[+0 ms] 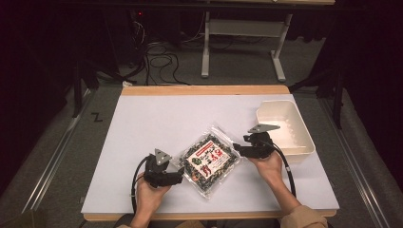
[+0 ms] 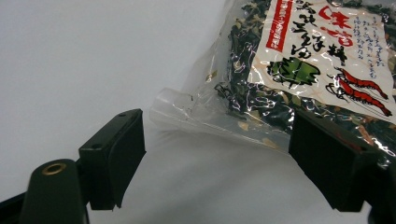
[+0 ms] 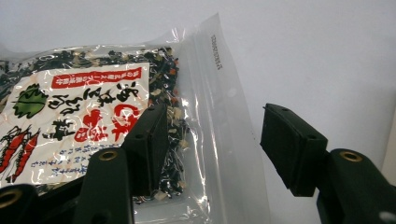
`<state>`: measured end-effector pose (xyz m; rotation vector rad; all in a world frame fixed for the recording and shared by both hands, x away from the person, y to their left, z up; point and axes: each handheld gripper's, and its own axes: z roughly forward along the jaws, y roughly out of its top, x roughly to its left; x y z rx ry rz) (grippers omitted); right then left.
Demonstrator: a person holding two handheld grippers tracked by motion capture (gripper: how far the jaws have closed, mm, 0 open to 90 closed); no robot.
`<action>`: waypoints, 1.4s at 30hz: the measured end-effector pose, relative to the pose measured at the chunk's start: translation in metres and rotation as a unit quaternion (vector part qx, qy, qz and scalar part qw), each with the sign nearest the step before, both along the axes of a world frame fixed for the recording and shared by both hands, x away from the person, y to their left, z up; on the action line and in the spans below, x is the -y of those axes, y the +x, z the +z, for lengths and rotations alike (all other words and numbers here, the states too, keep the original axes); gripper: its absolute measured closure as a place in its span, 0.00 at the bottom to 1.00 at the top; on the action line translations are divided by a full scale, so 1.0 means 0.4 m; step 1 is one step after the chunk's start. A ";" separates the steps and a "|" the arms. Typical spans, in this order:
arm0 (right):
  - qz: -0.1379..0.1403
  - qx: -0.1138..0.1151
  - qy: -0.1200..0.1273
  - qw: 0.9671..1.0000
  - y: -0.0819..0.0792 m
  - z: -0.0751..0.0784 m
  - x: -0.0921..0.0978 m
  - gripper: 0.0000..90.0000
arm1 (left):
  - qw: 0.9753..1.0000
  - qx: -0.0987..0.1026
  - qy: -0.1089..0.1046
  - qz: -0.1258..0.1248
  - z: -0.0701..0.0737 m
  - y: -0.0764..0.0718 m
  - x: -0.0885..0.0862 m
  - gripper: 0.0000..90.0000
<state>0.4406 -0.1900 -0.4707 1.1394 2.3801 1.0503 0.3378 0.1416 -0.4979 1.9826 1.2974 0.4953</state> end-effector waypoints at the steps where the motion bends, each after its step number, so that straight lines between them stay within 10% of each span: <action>1: 0.000 0.000 0.000 1.000 0.000 0.000 0.000 0.47 | 1.000 -0.002 0.001 -0.002 -0.001 0.000 0.000 0.21; 26: -0.008 -0.065 -0.010 0.998 0.048 -0.058 -0.014 0.48 | 1.000 -0.016 0.005 -0.007 -0.008 0.004 0.003 0.22; 37: 0.012 -0.073 0.006 0.997 0.041 -0.059 -0.029 0.77 | 1.000 -0.019 0.008 -0.017 -0.014 0.007 0.015 0.23; 42: 0.024 -0.074 0.012 0.997 0.040 -0.048 -0.023 0.93 | 0.999 -0.010 0.045 -0.018 -0.017 0.005 0.034 0.23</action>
